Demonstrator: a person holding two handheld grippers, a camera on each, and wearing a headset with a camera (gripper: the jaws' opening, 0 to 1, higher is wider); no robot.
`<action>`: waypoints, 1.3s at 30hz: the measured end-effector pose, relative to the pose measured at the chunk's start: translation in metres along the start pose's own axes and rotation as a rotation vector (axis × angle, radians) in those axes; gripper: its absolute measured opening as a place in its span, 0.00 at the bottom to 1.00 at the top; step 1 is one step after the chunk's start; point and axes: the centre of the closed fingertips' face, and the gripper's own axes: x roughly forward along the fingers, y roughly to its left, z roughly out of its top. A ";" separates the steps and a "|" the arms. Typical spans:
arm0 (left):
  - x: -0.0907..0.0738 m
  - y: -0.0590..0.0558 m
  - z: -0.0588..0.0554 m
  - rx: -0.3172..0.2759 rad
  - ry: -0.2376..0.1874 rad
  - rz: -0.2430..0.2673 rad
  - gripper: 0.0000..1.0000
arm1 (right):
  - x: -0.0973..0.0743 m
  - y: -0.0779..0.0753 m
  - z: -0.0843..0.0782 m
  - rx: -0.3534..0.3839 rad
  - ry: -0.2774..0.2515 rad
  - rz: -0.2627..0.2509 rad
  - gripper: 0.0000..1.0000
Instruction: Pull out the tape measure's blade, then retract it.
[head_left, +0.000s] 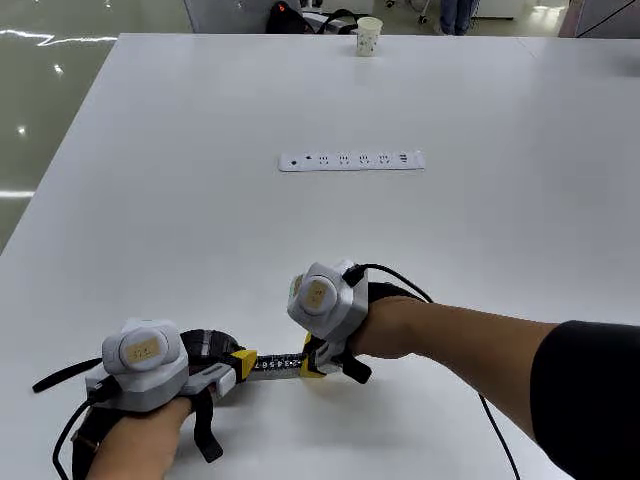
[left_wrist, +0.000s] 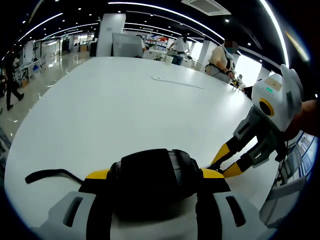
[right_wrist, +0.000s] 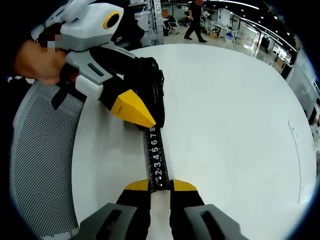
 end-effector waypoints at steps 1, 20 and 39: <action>0.000 0.000 0.000 0.000 0.000 0.000 0.63 | 0.000 0.000 0.000 -0.001 -0.001 0.000 0.10; -0.001 0.000 0.000 -0.001 -0.001 0.000 0.63 | 0.005 0.001 0.010 -0.020 0.000 0.000 0.10; -0.001 0.000 0.001 -0.005 -0.001 -0.001 0.63 | 0.011 0.004 0.024 0.074 -0.048 0.027 0.10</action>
